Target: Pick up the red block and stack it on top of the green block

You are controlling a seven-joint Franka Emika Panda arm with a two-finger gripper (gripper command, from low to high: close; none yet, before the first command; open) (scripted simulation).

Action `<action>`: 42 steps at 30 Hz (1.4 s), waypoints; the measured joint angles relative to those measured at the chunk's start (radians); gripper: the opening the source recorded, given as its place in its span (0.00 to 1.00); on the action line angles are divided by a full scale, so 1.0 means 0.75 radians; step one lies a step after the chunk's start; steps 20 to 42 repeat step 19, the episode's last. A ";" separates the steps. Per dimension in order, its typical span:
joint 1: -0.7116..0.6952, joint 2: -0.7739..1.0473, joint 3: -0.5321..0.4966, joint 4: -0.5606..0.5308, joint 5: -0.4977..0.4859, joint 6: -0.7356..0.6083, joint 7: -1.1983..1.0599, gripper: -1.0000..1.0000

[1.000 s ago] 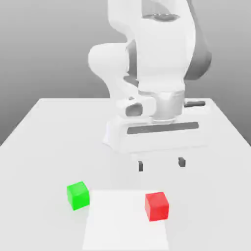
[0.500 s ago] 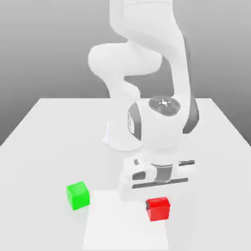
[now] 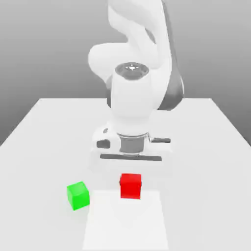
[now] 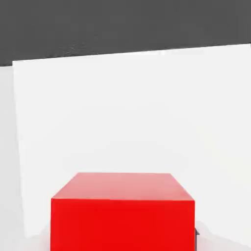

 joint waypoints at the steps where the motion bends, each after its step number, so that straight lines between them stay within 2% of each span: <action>1: -0.030 -0.018 -0.014 -0.010 -0.004 -0.008 0.030 0.00; 9: -0.255 -0.139 -0.145 -0.082 -0.065 -0.055 0.282 0.00; 15: -0.255 0.110 -0.151 -0.077 0.033 0.188 0.231 0.00; 16: -0.259 0.149 -0.140 -0.075 0.055 0.224 0.215 1.00; 42: -0.259 0.149 -0.140 -0.075 0.055 0.224 0.215 1.00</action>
